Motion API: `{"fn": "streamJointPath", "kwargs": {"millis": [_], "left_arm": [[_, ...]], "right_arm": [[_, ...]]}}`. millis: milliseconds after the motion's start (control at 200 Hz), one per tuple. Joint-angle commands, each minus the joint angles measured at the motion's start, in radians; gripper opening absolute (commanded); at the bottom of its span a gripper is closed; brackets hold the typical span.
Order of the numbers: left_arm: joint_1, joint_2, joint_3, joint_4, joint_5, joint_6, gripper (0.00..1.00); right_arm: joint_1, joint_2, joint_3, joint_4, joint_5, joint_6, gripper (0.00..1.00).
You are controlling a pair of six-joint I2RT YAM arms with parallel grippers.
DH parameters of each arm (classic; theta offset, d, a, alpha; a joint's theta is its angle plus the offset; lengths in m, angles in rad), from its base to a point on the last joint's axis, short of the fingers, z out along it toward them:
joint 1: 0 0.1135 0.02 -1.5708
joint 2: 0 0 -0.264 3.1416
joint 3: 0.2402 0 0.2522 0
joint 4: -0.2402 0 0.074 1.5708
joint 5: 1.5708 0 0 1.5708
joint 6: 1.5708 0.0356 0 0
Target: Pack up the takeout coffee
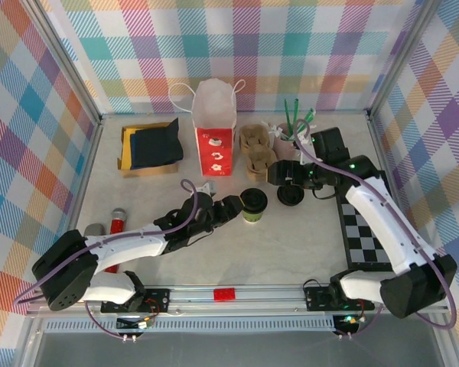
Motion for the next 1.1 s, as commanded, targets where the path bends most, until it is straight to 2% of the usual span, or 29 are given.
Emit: {"fn": "streamJointPath", "kwargs": {"millis": [0, 510, 1096], "left_arm": [[-0.021, 0.030, 0.046, -0.018, -0.015, 0.025, 0.63], [-0.032, 0.073, 0.040, -0.013, -0.026, 0.019, 0.57], [-0.029, 0.104, 0.064, -0.007, -0.030, 0.028, 0.57]], "right_arm": [[-0.021, 0.016, -0.034, 0.019, -0.031, -0.041, 0.99], [-0.052, 0.010, -0.067, 0.041, -0.039, -0.044, 0.99], [-0.052, -0.020, -0.087, 0.054, -0.042, -0.038, 1.00]]}}
